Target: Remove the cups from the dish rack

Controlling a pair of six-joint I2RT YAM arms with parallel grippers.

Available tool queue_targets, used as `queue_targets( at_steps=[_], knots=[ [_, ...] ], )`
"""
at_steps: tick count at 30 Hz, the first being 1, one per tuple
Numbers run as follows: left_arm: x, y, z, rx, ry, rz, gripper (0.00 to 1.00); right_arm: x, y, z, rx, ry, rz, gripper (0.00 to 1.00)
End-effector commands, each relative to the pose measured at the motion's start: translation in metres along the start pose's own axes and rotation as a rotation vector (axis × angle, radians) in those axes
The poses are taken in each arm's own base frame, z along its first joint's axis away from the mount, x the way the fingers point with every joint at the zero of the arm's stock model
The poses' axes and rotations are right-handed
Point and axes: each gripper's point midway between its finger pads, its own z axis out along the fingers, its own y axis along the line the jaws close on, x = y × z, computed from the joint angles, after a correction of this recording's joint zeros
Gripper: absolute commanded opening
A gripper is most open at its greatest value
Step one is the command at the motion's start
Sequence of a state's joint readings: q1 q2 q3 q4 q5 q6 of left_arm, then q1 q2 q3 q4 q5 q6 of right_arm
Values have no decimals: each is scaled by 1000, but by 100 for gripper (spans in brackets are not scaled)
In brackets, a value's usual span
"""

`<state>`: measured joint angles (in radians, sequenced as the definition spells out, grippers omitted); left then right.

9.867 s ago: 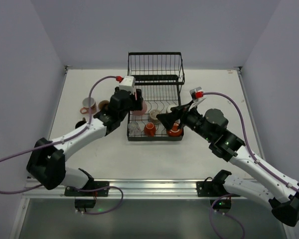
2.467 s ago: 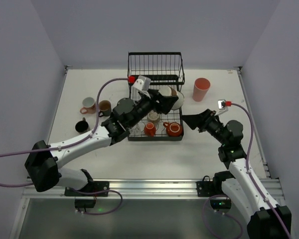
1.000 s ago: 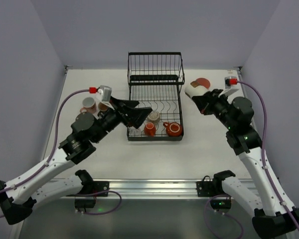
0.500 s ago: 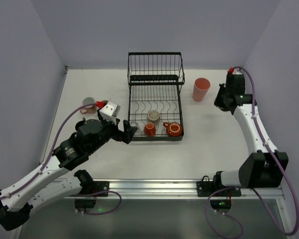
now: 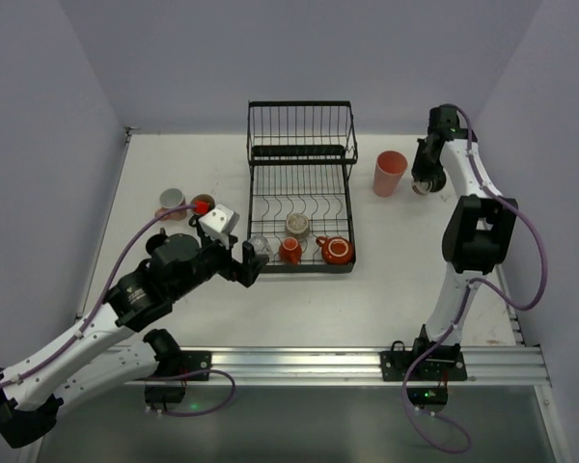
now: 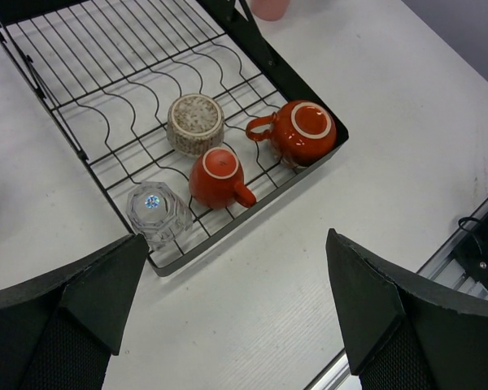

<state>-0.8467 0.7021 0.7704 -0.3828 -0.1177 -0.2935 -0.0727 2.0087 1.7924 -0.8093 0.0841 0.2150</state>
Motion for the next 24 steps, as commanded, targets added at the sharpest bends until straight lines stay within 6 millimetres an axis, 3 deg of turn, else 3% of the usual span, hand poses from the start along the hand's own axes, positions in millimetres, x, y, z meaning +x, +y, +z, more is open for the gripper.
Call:
queue_targets(
  at_steps=[1, 2, 11, 15, 17, 19, 24],
  knots=[
    [6, -7, 1, 48, 21, 37, 100, 1, 0, 9, -5, 82, -47, 0],
    [6, -6, 2, 46, 22, 40, 100, -9, 0, 7, -1, 67, -46, 0],
    [8, -1, 7, 28, 34, 35, 100, -3, 0, 27, 6, 123, -61, 2],
    [9, 1, 8, 22, 40, 31, 100, -1, 0, 32, 8, 135, -59, 12],
    [10, 2, 9, 16, 45, 32, 100, -2, 1, 34, 5, 125, -52, 22],
    [11, 5, 10, 6, 48, 29, 100, -7, 4, 30, -5, 100, -47, 28],
    [13, 6, 13, -2, 59, 29, 100, -19, 4, 14, -14, 49, -31, 30]
  ],
)
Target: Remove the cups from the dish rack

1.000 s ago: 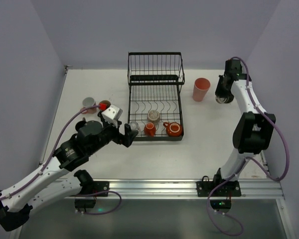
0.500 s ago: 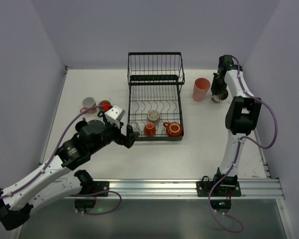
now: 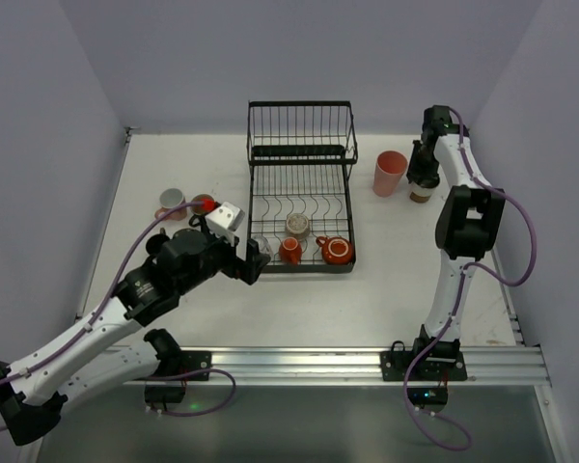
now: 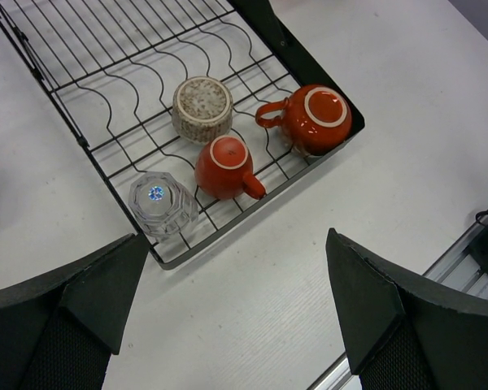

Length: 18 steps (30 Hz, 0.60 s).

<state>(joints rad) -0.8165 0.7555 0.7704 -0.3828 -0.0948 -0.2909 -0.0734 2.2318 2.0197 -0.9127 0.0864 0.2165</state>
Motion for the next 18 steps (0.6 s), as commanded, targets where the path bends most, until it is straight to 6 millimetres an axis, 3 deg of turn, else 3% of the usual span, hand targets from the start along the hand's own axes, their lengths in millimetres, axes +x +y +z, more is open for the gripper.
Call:
queue_targets(
  at_steps=[1, 4, 7, 8, 9, 10, 11, 12, 13, 14, 15, 16, 17, 18],
  knots=[
    [3, 1, 3, 12, 10, 30, 100, -18, 0, -45, -38, -78, -22, 30],
    [4, 0, 7, 16, 20, 28, 100, -22, 1, -61, -53, -134, 5, 34],
    [5, -6, 12, 39, 34, 20, 100, -30, 2, -98, -96, -258, 57, 46],
    [4, -8, 13, 47, 34, 13, 100, -21, 4, -116, -131, -289, 81, 49],
    [5, -12, 16, 65, 45, 7, 100, -30, 8, -129, -163, -367, 98, 54],
    [4, -13, 19, 69, 49, 1, 100, -7, 7, -120, -172, -340, 127, 57],
    [1, -18, 20, 89, 49, -16, 100, -8, 6, -151, -203, -426, 146, 60],
    [2, -25, 25, 119, 63, -25, 100, -13, 17, -165, -282, -495, 148, 64],
    [0, -30, 28, 138, 65, -46, 100, 15, 19, -151, -309, -454, 178, 67],
    [-4, -35, 30, 154, 58, -57, 100, 20, 26, -180, -378, -535, 176, 68],
    [-5, -48, 38, 193, 59, -59, 100, 18, 37, -195, -466, -605, 167, 68],
    [-7, -56, 43, 214, 59, -70, 100, 47, 41, -179, -497, -555, 196, 69],
    [-7, -64, 48, 232, 65, -68, 100, 56, 45, -184, -538, -576, 199, 69],
    [-8, -73, 60, 236, 82, -61, 100, 56, 49, -212, -600, -662, 198, 69]
  ],
)
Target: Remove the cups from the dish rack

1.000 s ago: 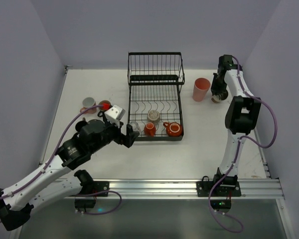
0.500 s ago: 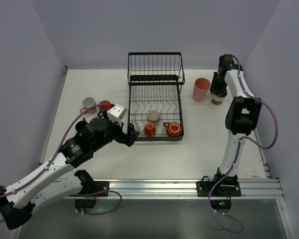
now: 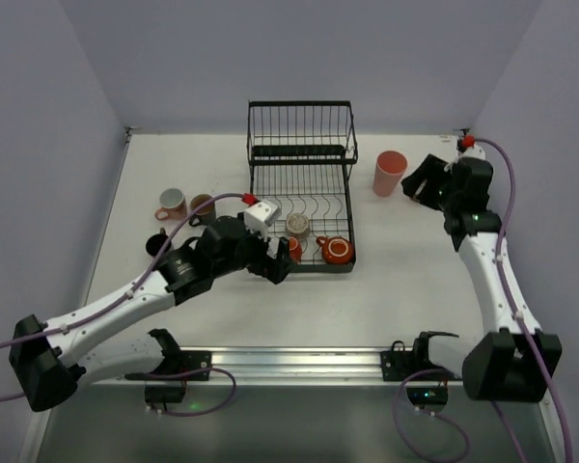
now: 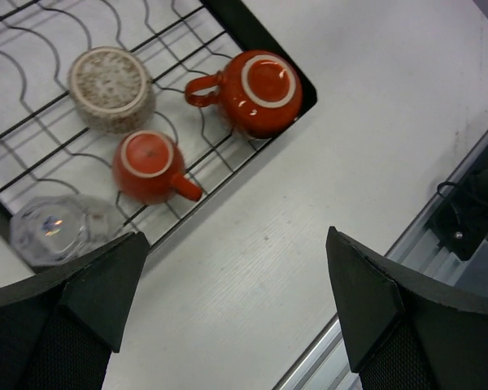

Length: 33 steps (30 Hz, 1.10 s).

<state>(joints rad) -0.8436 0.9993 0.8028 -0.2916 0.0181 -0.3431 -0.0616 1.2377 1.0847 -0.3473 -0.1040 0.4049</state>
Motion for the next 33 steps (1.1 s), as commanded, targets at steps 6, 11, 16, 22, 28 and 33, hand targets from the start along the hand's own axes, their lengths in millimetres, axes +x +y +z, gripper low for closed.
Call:
queue_targets(
  at_steps=[6, 11, 16, 22, 28, 33],
  knots=[
    [-44, -56, 68, 66, -22, -26, 100, 53, 44, -53, -373, -145, 156, 68],
    [-41, -60, 101, -27, -3, -82, 100, 63, 39, -81, -388, -206, 107, 67],
    [-24, -60, 137, -67, 48, -124, 95, 75, 37, -89, -410, -207, 104, 66],
    [-12, -75, 155, -56, 75, -146, 92, 86, 43, -89, -454, -166, 105, 66],
    [-2, -60, 171, -136, 79, -129, 96, 85, 46, -94, -472, -172, 97, 66],
    [3, -50, 186, -189, 77, -96, 97, 85, 47, -94, -479, -167, 97, 66]
  ],
)
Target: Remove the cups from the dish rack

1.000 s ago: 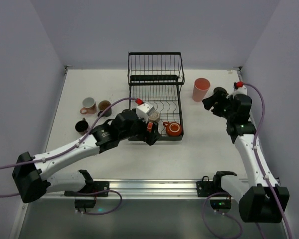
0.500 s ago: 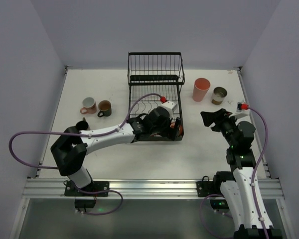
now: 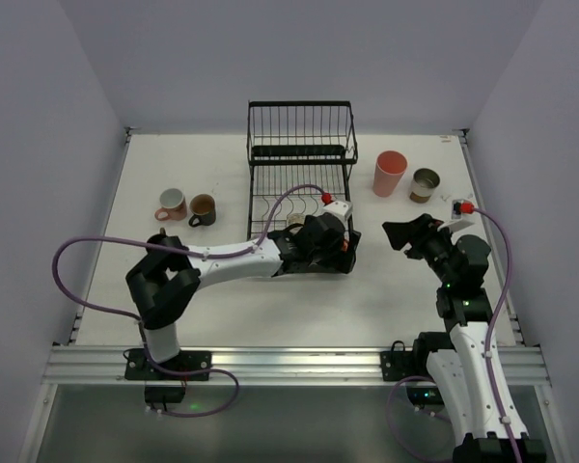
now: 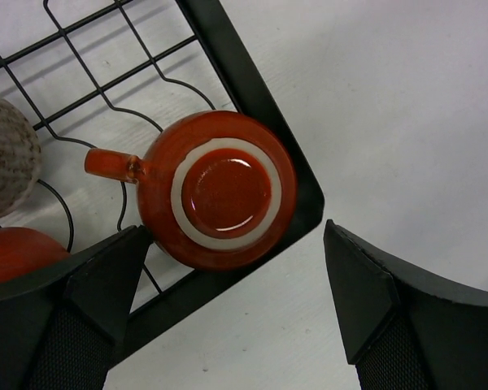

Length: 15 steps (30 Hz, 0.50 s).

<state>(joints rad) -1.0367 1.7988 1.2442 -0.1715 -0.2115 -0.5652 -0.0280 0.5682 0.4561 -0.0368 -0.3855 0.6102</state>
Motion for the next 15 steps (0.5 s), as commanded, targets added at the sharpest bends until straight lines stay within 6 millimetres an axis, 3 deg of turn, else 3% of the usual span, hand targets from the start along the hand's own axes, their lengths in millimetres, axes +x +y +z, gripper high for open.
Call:
queue_targets(
  at_steps=[1, 9, 15],
  knots=[
    [-32, -3, 8, -37, -106, -8, 97, -7, 11, -1, -45, -17, -9, 66],
    [-34, 11, 21, -120, -132, 42, 94, -4, 13, 1, -69, -10, -8, 66],
    [-28, 11, 34, -122, -116, 66, 96, 1, 12, 3, -80, 7, 1, 66]
  ],
)
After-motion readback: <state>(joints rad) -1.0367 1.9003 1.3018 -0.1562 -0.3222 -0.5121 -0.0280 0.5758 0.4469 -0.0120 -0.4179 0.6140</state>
